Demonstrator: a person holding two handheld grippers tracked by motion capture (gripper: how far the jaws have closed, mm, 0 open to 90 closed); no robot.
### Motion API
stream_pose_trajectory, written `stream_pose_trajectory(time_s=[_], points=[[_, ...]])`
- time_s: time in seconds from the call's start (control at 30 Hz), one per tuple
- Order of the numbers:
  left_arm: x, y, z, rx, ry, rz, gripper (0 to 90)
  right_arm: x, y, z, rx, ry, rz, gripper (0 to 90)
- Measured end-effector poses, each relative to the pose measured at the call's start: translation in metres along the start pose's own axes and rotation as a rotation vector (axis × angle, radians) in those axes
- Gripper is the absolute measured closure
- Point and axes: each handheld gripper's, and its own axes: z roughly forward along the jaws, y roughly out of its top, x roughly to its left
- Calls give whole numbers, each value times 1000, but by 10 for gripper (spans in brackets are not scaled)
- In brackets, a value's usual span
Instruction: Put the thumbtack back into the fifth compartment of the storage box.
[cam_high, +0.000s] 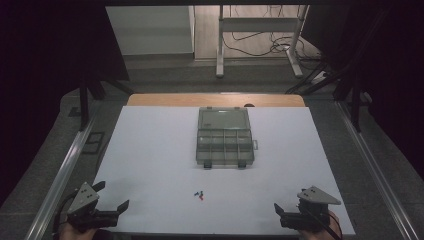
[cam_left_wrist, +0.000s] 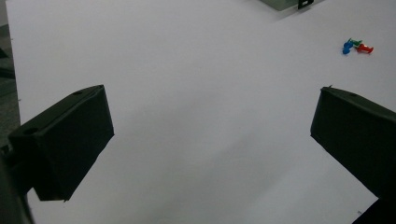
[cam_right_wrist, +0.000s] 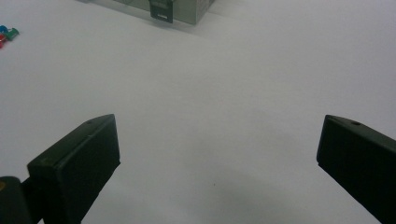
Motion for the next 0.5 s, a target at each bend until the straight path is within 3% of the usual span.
stream_pose_trajectory(time_s=[0.3, 0.5], points=[[2, 0, 1, 5, -39, 1, 0, 1, 1, 2, 11, 15, -14, 0], [2, -1, 0, 4, -40, 0, 0, 2, 1, 3, 18, 21, -21, 0]])
